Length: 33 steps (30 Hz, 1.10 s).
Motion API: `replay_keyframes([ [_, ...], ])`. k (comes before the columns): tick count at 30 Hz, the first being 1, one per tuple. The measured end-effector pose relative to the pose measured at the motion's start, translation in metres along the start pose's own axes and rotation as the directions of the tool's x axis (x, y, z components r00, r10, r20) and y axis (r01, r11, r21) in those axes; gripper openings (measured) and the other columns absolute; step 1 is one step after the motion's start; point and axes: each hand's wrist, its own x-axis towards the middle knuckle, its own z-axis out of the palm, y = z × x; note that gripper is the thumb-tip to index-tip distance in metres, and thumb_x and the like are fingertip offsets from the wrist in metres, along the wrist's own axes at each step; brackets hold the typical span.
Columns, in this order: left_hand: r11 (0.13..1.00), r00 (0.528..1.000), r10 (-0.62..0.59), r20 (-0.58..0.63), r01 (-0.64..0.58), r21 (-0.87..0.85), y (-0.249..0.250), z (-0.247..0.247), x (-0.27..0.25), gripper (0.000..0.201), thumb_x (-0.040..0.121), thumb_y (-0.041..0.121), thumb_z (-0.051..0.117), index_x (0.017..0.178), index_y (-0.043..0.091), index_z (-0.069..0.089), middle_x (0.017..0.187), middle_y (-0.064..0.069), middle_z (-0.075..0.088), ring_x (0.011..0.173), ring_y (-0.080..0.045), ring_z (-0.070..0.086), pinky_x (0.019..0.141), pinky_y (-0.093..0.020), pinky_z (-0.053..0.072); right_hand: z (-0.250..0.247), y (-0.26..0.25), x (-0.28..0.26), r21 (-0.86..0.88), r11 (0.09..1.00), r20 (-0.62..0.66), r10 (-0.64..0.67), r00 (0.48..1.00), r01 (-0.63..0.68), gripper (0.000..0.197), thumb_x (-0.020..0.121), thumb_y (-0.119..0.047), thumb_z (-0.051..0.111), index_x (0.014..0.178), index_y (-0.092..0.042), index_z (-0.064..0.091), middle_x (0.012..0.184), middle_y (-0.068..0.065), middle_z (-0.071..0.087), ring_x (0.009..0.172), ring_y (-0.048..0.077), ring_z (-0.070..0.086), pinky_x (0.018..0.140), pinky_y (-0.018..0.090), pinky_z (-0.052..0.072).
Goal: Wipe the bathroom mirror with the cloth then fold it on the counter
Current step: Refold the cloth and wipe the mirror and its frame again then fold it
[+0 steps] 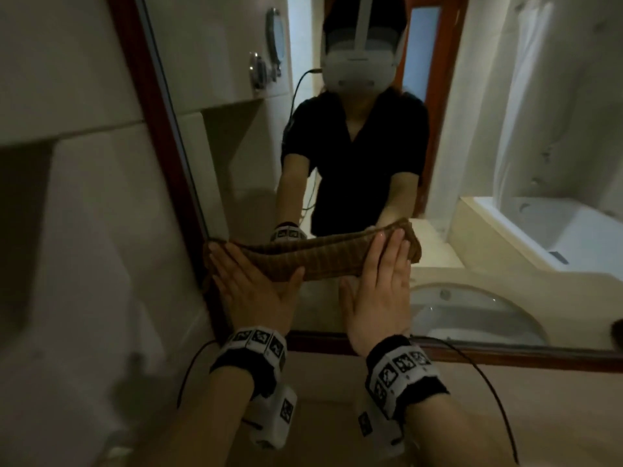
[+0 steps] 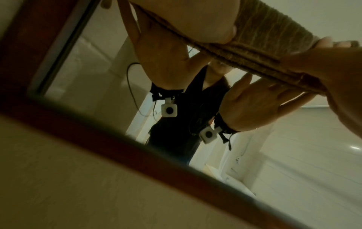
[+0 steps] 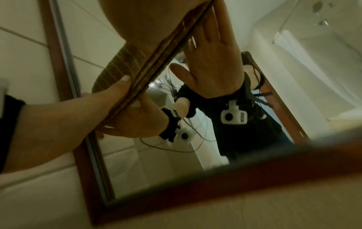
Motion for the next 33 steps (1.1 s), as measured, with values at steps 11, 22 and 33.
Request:
replay_keyframes([
  [11, 0.955, 0.907, -0.285, 0.309, 0.297, 0.009, -0.046, 0.071, -0.102, 0.121, 0.08, 0.068, 0.051, 0.144, 0.0, -0.025, 0.153, -0.017, -0.032, 0.144, -0.027, -0.025, 0.115, -0.035, -0.015, 0.091, 0.031, -0.133, -0.078, 0.977, 0.368, 0.214, 0.905, -0.199, 0.096, 0.081, -0.047, 0.046, 0.151, 0.001, 0.002, 0.157, 0.023, -0.009, 0.147, 0.034, -0.002, 0.117, 0.043, 0.006],
  [22, 0.994, 0.845, -0.059, 0.531, 0.098, -0.046, 0.001, 0.062, -0.151, 0.104, 0.076, 0.075, 0.012, 0.138, 0.005, -0.034, 0.147, -0.014, -0.043, 0.14, -0.026, -0.032, 0.116, -0.04, -0.011, 0.067, 0.046, -0.135, -0.119, 0.979, 0.443, 0.202, 0.873, -0.167, 0.103, 0.074, -0.041, 0.053, 0.152, -0.003, -0.003, 0.159, 0.02, -0.006, 0.147, 0.033, 0.0, 0.117, 0.048, 0.006],
  [33, 0.933, 0.622, 0.244, 0.744, -0.359, -0.007, 0.064, 0.068, -0.184, 0.105, 0.087, 0.052, 0.039, 0.138, -0.001, -0.037, 0.141, -0.021, -0.049, 0.135, -0.036, -0.04, 0.113, -0.049, -0.021, 0.012, 0.12, -0.107, -0.294, 0.868, 0.557, 0.496, 0.667, -0.4, 0.107, 0.084, -0.041, 0.054, 0.146, -0.005, -0.025, 0.154, 0.018, -0.028, 0.145, 0.028, -0.02, 0.116, 0.043, -0.01],
])
